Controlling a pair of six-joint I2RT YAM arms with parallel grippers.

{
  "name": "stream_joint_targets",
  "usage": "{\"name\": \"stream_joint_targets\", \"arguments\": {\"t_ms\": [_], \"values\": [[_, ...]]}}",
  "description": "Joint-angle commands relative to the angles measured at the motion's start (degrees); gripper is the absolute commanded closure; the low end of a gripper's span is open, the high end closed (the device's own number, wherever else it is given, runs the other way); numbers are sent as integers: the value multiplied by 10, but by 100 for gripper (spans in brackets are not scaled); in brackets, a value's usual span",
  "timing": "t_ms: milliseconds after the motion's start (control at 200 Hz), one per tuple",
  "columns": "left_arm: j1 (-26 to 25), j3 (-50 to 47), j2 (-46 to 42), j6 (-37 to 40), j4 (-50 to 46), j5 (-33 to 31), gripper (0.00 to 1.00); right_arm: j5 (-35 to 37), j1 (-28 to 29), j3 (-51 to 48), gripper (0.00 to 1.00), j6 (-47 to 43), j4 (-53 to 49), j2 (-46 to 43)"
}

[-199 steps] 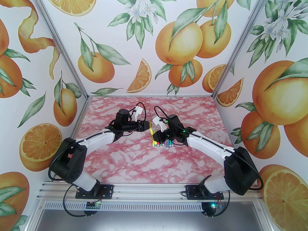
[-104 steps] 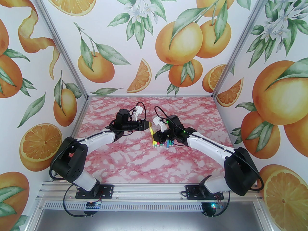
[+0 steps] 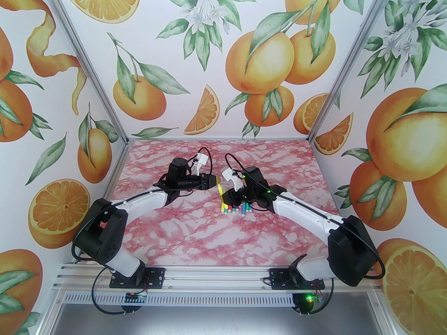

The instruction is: Open the pen caps

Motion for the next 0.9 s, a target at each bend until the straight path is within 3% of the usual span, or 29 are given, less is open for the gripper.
{"name": "stream_joint_targets", "arguments": {"t_ms": [0, 135, 255, 320, 520, 761, 896], "values": [[-3, 19, 5, 4, 14, 5, 82, 6, 4, -7, 100, -6, 24, -18], [-2, 20, 4, 1, 15, 4, 87, 11, 4, -8, 99, -5, 27, -19], [-3, 19, 3, -6, 21, 1, 97, 18, 3, -10, 90, -3, 32, -18], [-3, 20, 1, -9, 25, 0, 100, 19, 4, -14, 80, -2, 37, -17], [-3, 26, 0, -19, 26, -5, 100, 22, 3, -23, 62, 3, 50, -11], [-3, 33, 1, -28, 28, -3, 100, 21, 3, -31, 61, 6, 64, -9], [-2, 35, 2, -32, 30, -3, 100, 19, 3, -33, 65, 9, 69, -5]]}}
